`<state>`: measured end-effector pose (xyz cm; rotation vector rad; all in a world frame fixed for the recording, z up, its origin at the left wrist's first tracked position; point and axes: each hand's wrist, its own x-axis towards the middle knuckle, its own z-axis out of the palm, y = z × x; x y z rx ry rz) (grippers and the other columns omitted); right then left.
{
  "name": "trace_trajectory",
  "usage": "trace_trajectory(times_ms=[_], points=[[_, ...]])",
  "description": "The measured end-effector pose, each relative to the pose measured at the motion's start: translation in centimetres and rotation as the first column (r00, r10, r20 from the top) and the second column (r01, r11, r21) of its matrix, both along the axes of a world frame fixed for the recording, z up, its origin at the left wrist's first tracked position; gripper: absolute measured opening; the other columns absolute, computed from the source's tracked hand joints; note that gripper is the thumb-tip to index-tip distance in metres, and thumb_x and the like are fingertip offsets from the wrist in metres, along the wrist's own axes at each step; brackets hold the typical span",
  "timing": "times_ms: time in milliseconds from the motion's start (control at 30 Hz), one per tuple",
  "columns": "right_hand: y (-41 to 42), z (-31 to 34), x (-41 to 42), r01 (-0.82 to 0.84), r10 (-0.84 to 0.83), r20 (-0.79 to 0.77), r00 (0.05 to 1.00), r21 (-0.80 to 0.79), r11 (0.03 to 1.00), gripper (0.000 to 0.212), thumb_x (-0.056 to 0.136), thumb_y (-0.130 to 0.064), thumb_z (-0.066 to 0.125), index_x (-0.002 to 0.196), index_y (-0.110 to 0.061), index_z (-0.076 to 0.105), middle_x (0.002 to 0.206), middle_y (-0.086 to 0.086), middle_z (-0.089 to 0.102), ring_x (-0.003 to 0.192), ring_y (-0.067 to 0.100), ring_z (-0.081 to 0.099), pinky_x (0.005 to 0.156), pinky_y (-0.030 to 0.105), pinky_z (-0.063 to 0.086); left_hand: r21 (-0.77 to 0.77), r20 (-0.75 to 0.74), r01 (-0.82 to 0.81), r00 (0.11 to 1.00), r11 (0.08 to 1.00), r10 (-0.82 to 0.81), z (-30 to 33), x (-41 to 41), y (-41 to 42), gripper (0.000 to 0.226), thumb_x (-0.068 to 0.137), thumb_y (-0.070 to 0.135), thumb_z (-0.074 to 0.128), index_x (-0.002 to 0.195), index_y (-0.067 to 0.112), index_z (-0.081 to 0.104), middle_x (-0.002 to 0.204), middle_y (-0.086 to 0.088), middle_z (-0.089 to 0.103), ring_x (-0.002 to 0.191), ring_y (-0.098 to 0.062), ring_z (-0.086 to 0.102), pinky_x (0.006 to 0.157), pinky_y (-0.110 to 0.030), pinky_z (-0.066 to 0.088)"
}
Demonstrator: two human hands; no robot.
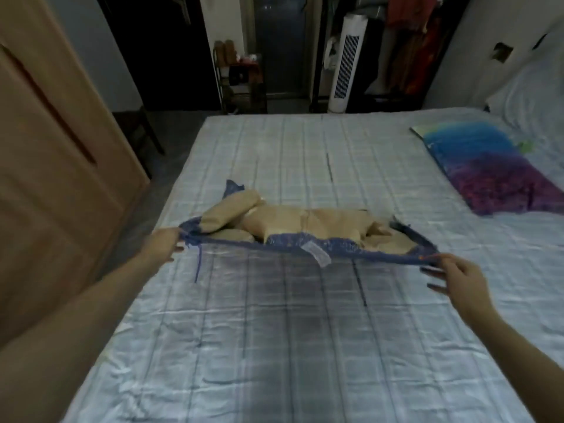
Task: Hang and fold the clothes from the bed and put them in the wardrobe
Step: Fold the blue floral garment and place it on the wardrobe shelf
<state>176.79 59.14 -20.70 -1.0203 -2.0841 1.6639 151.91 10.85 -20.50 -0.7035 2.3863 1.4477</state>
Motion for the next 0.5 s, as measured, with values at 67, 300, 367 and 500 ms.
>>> trace_trajectory(times_ms=[67,300,367,500], points=[[-1.8,-5.0,3.9,0.037,-0.028,0.132,0.991,-0.067,0.997,0.023,0.101,-0.021,0.048,0.09,-0.012,0.066,0.098,0.014,0.069,0.093,0.031,0.067,0.084,0.052,0.053,-0.002,0.125,0.03,0.992,1.0,-0.03,-3.8,4.7,-0.7,0.026,0.099,0.034,0.05,0.107,0.01,0.051,0.111,-0.007,0.055,0.098,-0.03,0.056,0.082,-0.042,0.042],[-6.7,-19.6,13.8,0.067,-0.033,0.557,0.83,-0.042,0.997,0.007,0.086,-0.013,0.071,0.091,-0.007,0.072,0.081,0.012,0.071,0.075,0.028,0.07,0.067,0.051,0.06,-0.251,0.33,0.322,0.915,0.913,-0.233,-19.5,18.7,-6.2,0.01,0.077,0.012,0.076,0.071,0.013,0.068,0.072,-0.007,0.068,0.076,-0.028,0.067,0.073,-0.035,0.053],[-7.9,-22.2,16.0,0.076,-0.049,0.612,0.789,-0.018,0.997,0.009,0.088,-0.011,0.069,0.096,-0.007,0.07,0.085,0.015,0.07,0.073,0.028,0.07,0.066,0.048,0.06,-0.217,0.319,0.24,0.933,0.946,-0.163,-22.9,21.5,-7.0,0.017,0.072,0.001,0.076,0.069,0.011,0.064,0.07,-0.011,0.067,0.075,-0.036,0.068,0.074,-0.043,0.056],[-9.5,-25.2,19.2,-0.099,-0.068,0.71,0.701,0.191,0.977,0.022,0.087,-0.017,0.071,0.107,-0.01,0.068,0.079,0.015,0.065,0.064,0.03,0.067,0.063,0.04,0.057,-0.236,0.279,0.227,0.947,0.945,-0.158,-26.0,25.5,-7.0,0.019,0.074,-0.003,0.07,0.078,0.012,0.06,0.08,-0.013,0.066,0.073,-0.029,0.06,0.063,-0.033,0.045]])
